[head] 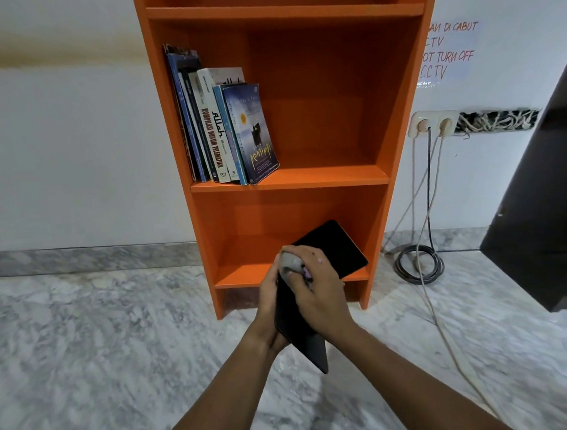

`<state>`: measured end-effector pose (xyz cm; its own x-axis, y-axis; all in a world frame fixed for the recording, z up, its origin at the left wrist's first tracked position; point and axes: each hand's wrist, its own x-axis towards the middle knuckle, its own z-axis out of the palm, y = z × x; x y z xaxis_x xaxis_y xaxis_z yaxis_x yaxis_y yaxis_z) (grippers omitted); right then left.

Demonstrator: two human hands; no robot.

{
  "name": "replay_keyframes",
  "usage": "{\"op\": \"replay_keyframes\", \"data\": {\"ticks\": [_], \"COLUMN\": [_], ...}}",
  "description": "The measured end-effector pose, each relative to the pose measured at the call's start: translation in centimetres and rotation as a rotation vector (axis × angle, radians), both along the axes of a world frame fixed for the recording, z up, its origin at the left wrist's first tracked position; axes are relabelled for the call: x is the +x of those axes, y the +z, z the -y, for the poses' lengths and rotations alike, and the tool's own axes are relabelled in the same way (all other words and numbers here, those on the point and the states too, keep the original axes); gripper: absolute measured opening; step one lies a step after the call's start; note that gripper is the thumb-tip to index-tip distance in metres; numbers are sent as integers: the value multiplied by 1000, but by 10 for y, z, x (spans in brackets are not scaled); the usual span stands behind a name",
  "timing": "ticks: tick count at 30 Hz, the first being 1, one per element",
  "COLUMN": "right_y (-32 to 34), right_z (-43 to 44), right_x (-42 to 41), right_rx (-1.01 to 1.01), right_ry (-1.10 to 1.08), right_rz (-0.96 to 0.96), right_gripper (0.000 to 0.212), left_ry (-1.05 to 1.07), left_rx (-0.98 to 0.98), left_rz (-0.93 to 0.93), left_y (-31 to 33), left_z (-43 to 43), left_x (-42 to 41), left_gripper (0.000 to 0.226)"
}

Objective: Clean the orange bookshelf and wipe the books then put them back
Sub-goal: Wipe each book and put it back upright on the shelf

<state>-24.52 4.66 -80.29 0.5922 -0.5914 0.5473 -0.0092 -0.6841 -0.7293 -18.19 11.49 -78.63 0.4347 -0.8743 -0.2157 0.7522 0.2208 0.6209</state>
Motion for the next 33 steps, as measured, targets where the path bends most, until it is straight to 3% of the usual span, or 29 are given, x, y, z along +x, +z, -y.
{"op": "replay_keyframes", "data": {"ticks": [4, 11, 16, 21, 25, 27, 30, 33], "right_y": [4, -10, -7, -3, -17, -25, -33, -28], "right_z": [-17, -35, -6, 18, 20, 25, 32, 35], "right_x": [-1, -10, -6, -4, -14, -22, -30, -31], "right_rx": [33, -55, -85, -112, -86, -16, 115, 188], "right_ry": [164, 279, 214, 116, 93, 61, -16, -141], "right_rz": [8, 27, -66, -144, -119, -162, -251, -177], "right_gripper": [24, 29, 30, 37, 20, 18, 16, 12], "left_ry": [88, 167, 93, 57, 97, 94, 68, 35], "left_rx": [7, 87, 39, -21, 32, 55, 44, 25], "left_rz": [-40, -42, 38, 4, 68, 105, 141, 142], "left_y": [-2, 2, 8, 4, 8, 11, 8, 10], "left_z": [-10, -23, -16, -3, -9, -10, -7, -7], "left_x": [8, 21, 7, 0, 3, 4, 2, -4], "left_gripper": [51, 62, 52, 62, 46, 40, 51, 57]}}
